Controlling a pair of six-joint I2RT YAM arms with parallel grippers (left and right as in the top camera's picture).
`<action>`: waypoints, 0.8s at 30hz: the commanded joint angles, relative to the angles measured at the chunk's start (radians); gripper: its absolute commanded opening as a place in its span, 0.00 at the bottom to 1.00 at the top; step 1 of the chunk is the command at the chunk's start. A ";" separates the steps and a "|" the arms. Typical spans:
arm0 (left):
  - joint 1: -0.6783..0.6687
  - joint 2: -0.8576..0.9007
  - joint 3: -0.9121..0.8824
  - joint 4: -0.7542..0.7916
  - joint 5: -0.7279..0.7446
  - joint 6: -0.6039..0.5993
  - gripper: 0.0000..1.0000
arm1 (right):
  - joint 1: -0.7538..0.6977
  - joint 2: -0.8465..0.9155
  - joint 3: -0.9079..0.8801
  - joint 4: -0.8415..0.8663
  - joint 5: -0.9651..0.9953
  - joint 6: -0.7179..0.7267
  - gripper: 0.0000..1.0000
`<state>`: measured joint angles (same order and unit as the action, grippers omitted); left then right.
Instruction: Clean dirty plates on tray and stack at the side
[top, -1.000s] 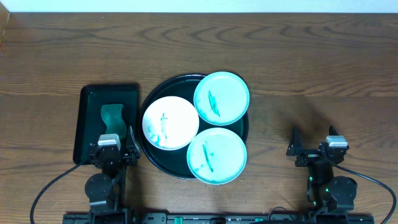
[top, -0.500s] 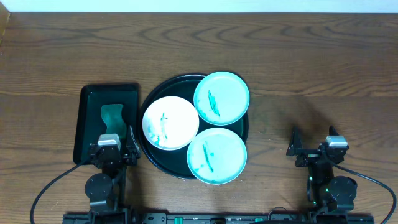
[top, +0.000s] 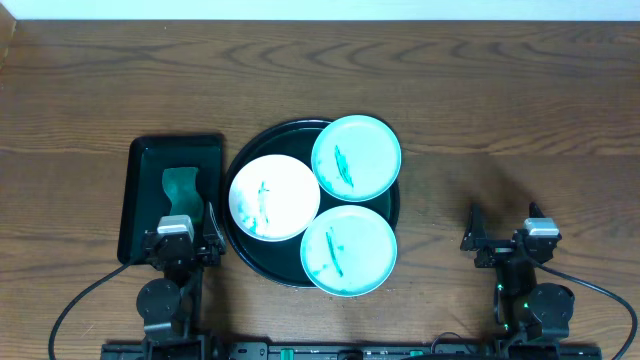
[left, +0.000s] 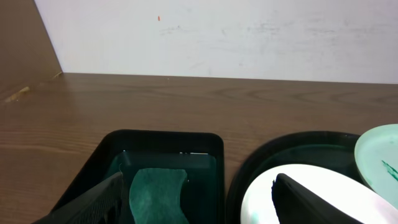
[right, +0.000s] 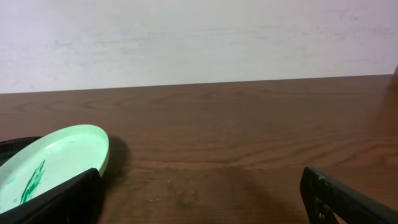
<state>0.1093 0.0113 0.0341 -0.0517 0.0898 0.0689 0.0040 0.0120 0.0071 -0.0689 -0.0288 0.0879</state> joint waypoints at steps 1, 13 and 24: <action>-0.003 -0.006 -0.030 -0.012 -0.008 0.013 0.75 | 0.005 -0.006 -0.002 -0.002 -0.004 0.008 0.99; -0.003 -0.005 -0.018 0.011 0.028 0.013 0.75 | 0.005 -0.006 -0.002 0.013 -0.089 0.013 0.99; -0.003 0.139 0.220 -0.122 0.089 0.013 0.75 | 0.005 0.141 0.148 0.014 -0.145 0.037 0.99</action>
<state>0.1093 0.0975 0.1413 -0.1474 0.1516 0.0696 0.0040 0.0917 0.0597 -0.0521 -0.1520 0.1089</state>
